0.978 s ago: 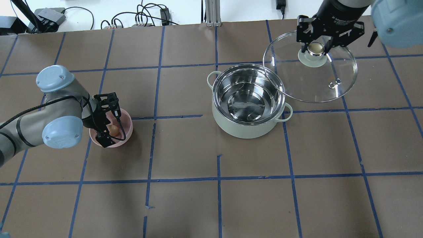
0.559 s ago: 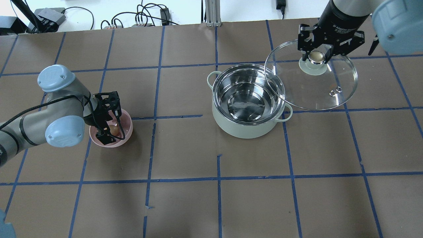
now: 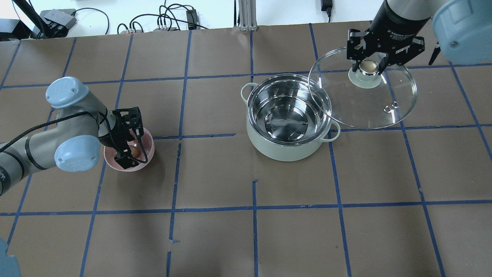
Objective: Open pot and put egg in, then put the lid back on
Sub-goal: 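Close the left gripper around the egg inside the pink bowl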
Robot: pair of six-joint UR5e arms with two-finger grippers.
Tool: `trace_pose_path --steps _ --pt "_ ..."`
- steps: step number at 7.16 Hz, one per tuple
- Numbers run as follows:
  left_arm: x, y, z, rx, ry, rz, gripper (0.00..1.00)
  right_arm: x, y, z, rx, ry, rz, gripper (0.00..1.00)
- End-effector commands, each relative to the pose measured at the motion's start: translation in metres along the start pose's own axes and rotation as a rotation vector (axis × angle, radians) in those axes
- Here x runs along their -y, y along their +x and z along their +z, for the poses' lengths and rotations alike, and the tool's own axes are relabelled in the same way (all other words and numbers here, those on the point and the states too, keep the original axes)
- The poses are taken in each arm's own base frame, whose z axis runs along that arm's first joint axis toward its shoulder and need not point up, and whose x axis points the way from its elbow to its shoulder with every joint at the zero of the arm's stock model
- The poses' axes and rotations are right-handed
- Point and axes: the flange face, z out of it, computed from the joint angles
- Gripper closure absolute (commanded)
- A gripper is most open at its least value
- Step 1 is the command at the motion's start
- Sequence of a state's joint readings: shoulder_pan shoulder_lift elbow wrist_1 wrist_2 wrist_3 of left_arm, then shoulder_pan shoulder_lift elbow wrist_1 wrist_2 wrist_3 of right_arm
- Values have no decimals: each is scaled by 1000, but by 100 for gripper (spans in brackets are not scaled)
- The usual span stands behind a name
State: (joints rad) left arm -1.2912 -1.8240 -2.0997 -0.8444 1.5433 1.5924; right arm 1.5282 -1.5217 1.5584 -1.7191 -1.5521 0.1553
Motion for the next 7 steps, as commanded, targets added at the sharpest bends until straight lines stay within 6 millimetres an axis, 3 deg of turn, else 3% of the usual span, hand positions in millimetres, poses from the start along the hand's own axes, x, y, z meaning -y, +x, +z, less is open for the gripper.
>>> trace_pose_path --steps 1,7 --pt "0 -3 -3 28 -5 85 1 -1 -1 -2 2 2 -2 66" --pt "-1 -3 -2 26 -8 111 1 -2 0 0 -5 -2 -3 66"
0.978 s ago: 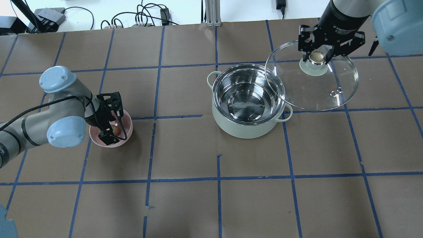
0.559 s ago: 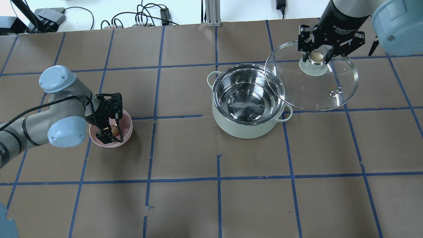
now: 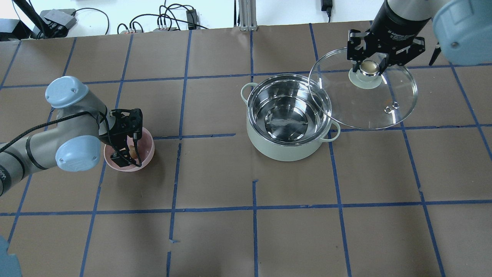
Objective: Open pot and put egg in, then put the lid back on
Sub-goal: 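Close the left gripper around the egg inside the pink bowl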
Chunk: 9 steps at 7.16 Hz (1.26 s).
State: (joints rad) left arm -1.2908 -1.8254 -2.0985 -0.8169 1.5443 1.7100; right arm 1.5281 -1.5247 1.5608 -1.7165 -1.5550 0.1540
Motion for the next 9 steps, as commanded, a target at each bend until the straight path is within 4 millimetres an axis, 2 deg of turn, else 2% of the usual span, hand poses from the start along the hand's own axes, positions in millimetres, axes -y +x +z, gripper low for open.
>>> trace_pose_path --steps 1,5,6,7,9 --pt "0 1 3 -9 -2 -5 1 0 0 0 0 1 0 66" --pt "-3 -2 10 -21 -18 -67 5 0 -2 -1 9 1 -2 65" --pt "-4 -3 10 -19 -25 -70 18 -1 -1 -1 8 1 -2 65" --pt "-4 -3 9 -12 -33 -71 26 0 -1 -1 5 2 -5 65" --pt "-5 -2 9 -14 -36 -71 36 0 -1 -1 5 3 -6 64"
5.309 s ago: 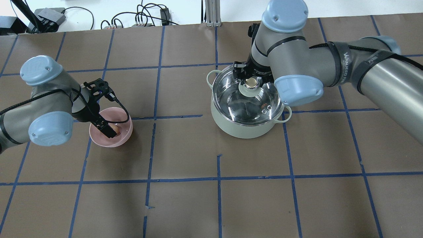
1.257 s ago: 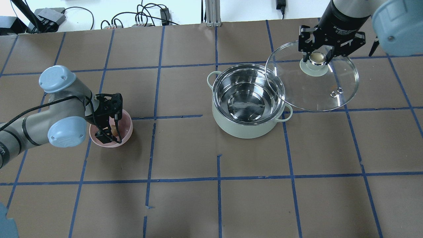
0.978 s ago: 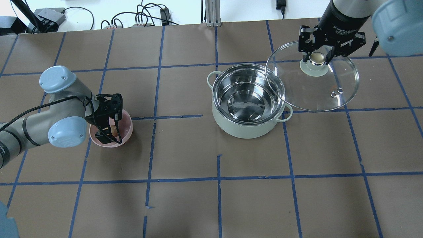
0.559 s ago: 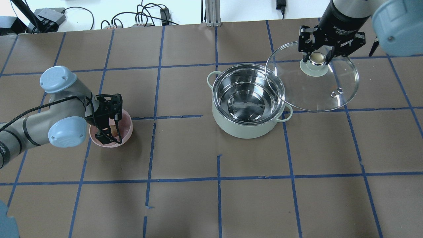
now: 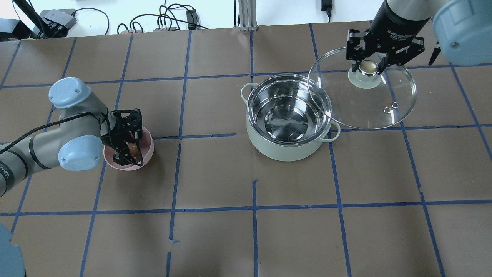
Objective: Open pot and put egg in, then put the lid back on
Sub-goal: 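Close the left gripper around the egg inside the pink bowl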
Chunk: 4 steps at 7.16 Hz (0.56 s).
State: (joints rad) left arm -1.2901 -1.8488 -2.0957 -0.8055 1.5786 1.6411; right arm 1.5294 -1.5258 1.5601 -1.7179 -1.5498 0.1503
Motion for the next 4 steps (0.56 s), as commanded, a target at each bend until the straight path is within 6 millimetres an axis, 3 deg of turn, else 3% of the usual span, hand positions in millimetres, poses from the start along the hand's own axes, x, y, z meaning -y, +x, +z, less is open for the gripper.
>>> trace_pose_path --steps 1,4 --pt "0 1 1 -1 -1 -1 39 0 0 0 -1 1 -3 64" --pt "0 2 1 -4 2 -1 50 0 0 0 -4 1 -8 64"
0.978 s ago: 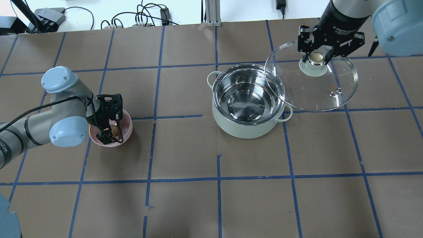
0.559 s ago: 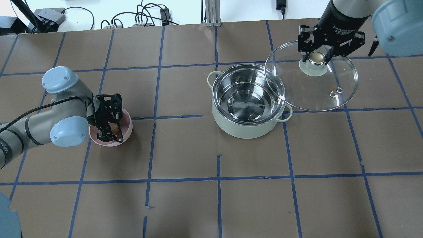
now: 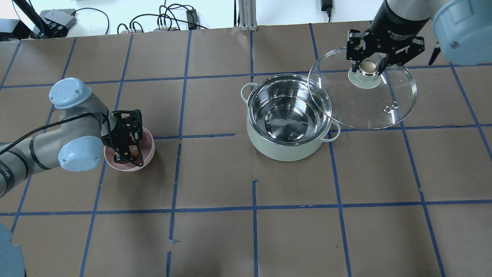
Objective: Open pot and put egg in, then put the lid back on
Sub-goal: 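Close the left gripper around the egg inside the pink bowl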
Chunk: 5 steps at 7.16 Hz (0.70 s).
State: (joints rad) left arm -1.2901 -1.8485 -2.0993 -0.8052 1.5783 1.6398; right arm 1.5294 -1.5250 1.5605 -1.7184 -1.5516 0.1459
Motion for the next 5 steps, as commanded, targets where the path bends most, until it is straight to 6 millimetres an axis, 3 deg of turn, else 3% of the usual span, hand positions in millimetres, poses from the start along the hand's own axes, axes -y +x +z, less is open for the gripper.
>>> trace_pose_path --steps 1,3,5 --pt "0 1 1 -2 3 0 51 0 0 1 -1 -1 0 64" --pt "0 1 0 -2 3 0 70 0 0 0 -2 3 -8 64" --pt "0 1 -4 7 2 -5 80 0 0 0 -4 2 -8 64"
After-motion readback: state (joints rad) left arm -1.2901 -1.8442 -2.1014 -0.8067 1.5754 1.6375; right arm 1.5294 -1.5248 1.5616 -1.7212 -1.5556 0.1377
